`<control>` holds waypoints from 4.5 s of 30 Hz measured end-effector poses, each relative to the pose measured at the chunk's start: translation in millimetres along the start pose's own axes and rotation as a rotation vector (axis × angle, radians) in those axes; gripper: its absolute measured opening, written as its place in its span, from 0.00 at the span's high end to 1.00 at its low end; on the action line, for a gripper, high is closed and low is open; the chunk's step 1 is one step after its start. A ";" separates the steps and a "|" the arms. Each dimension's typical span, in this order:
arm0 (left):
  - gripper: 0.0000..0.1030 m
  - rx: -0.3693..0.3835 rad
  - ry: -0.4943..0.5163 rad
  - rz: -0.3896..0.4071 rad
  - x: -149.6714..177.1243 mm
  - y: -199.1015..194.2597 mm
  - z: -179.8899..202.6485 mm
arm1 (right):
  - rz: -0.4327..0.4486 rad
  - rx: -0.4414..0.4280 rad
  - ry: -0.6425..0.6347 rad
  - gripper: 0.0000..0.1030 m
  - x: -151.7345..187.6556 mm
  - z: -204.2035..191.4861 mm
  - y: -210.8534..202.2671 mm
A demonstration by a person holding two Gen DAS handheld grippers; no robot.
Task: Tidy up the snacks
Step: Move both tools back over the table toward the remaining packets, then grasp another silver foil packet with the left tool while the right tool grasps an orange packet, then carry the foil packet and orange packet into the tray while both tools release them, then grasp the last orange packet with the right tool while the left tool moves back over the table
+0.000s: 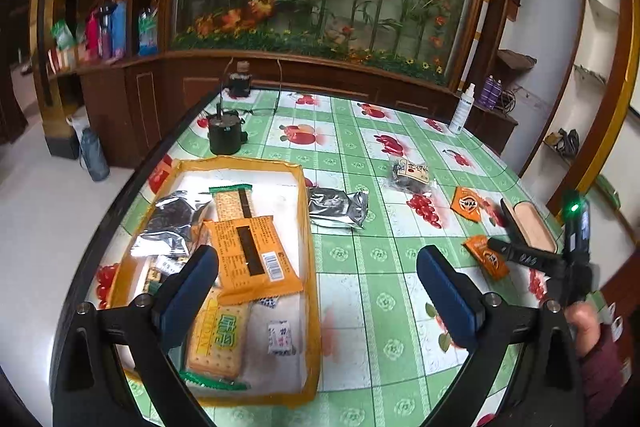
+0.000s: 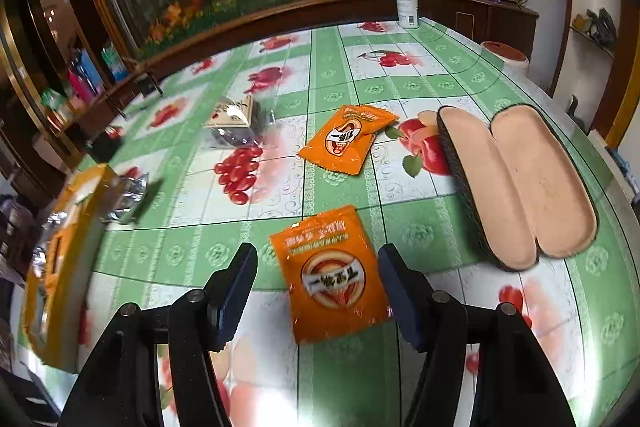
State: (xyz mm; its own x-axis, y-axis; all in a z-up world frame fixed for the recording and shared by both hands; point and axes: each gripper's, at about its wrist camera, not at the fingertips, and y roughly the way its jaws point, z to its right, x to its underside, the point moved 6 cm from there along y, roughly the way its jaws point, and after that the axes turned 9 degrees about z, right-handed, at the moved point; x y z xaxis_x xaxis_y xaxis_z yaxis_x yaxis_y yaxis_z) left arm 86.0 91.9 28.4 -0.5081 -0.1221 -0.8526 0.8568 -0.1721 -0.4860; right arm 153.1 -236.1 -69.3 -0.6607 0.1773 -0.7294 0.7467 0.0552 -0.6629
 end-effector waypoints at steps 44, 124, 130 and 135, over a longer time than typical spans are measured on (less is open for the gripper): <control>0.04 0.316 0.343 -0.520 16.2 180.1 111.0 | -0.016 -0.101 0.057 0.31 6.5 7.3 31.4; 0.13 -0.269 0.036 -0.097 50.0 -12.5 -111.2 | -0.089 -0.345 -0.265 0.51 -6.3 -330.5 61.5; 0.13 -0.276 0.060 -0.088 50.3 -19.5 -98.7 | -0.053 -0.355 -0.267 0.51 -4.1 -312.7 31.6; 0.13 -0.284 0.103 -0.066 46.6 -28.0 -81.9 | -0.035 -0.364 -0.249 0.49 -1.1 -289.5 5.8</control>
State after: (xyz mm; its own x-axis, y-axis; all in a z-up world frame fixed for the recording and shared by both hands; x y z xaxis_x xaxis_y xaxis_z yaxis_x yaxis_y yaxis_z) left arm 45.5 171.1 -13.5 -0.5647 -0.0171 -0.8251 0.8196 0.1055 -0.5631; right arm 180.6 48.4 -23.5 -0.6515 -0.0704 -0.7554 0.6724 0.4076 -0.6179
